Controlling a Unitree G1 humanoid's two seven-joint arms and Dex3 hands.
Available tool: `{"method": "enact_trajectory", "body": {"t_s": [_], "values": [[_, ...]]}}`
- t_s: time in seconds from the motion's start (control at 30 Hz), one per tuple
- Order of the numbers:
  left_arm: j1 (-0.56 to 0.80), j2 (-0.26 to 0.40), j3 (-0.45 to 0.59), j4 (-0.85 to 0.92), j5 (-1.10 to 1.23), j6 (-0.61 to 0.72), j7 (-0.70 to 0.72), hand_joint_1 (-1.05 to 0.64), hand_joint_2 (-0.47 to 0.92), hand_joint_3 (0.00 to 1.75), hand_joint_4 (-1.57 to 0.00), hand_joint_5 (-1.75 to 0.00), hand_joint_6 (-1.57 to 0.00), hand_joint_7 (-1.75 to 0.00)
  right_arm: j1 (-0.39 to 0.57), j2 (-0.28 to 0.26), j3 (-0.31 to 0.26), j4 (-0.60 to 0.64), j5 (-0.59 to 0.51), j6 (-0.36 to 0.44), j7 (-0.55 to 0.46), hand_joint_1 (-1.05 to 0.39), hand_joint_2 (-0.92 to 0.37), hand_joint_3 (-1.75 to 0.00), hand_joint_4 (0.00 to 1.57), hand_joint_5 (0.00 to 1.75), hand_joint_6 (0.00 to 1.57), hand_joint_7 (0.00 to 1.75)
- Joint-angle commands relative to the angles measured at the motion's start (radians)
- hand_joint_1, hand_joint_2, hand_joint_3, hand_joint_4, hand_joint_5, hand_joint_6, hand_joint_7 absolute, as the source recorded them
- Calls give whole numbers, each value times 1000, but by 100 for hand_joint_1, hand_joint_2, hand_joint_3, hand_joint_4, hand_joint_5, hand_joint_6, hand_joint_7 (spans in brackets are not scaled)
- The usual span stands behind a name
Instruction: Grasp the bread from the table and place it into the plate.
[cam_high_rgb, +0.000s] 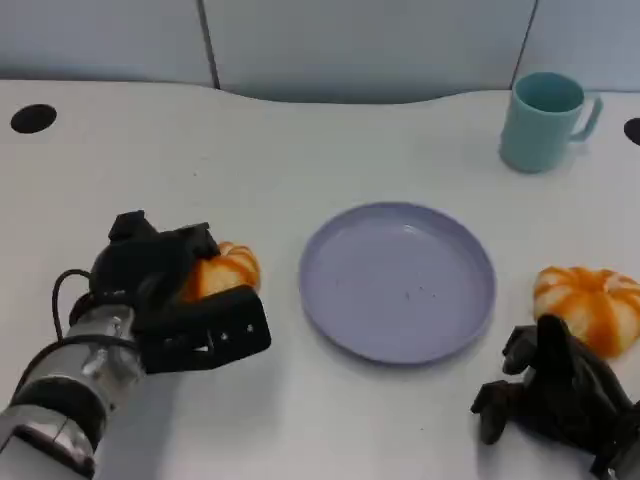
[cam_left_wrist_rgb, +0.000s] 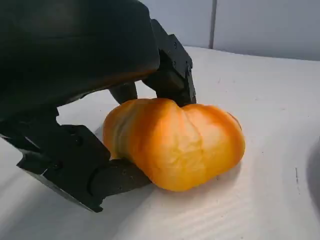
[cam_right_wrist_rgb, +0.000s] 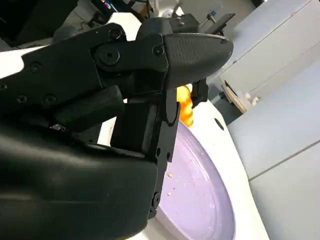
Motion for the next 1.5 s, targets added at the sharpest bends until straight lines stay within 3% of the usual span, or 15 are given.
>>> {"method": "enact_trajectory", "body": {"t_s": [0.03, 0.33, 0.5, 0.77, 0.93, 1.07, 1.2, 1.4, 1.5], "values": [[19, 18, -10, 7, 14, -25, 44, -23, 69, 100, -88, -175, -64, -175, 8, -17, -5, 1, 16, 19, -5, -50, -92, -35, 157, 69, 157, 43], [-21, 58, 11, -29, 8, -102, 95, -19, 63, 107, -83, -175, -60, -175, -4, -22, -1, 27, 16, 7, 1, -52, -92, -34, 157, 69, 157, 43], [-46, 71, 30, -53, 0, -139, 119, -12, 52, 117, -89, -175, -66, -175, -20, -25, -3, 52, 16, 6, 1, -51, -92, -34, 157, 68, 157, 43], [-70, 108, 57, -170, -2, -182, 123, -14, 55, 104, -86, -175, -64, -175, -17, -29, 1, 69, 8, -23, 8, -52, -92, -33, 157, 71, 157, 45], [-68, 101, 52, -227, 7, -228, 121, -13, 54, 114, -90, -175, -70, -175, -8, -31, 4, 54, 8, -21, 7, -54, -92, -32, 157, 72, 157, 47], [-89, 85, 24, -254, 21, -276, 68, -16, 53, 113, -86, -175, -69, -175, -5, -29, 4, 50, 9, -21, 2, -52, -92, -31, 157, 73, 157, 48], [-119, 54, 3, -261, 18, -322, 0, -18, 44, 125, -89, -175, -71, -175, 0, -27, 8, 41, 5, -25, -2, -53, -92, -32, 157, 73, 157, 49], [-177, 7, -17, -232, -27, -395, -255, -25, 54, 124, -94, -175, -77, -175, 11, -22, 20, 25, 0, -37, -1, -52, -92, -34, 157, 73, 157, 48], [-193, -22, -14, -229, -40, -385, -339, -24, 43, 137, -97, -175, -82, -175, 14, -17, 22, 20, 9, -32, -1, -52, -92, -34, 157, 72, 157, 46]]}}
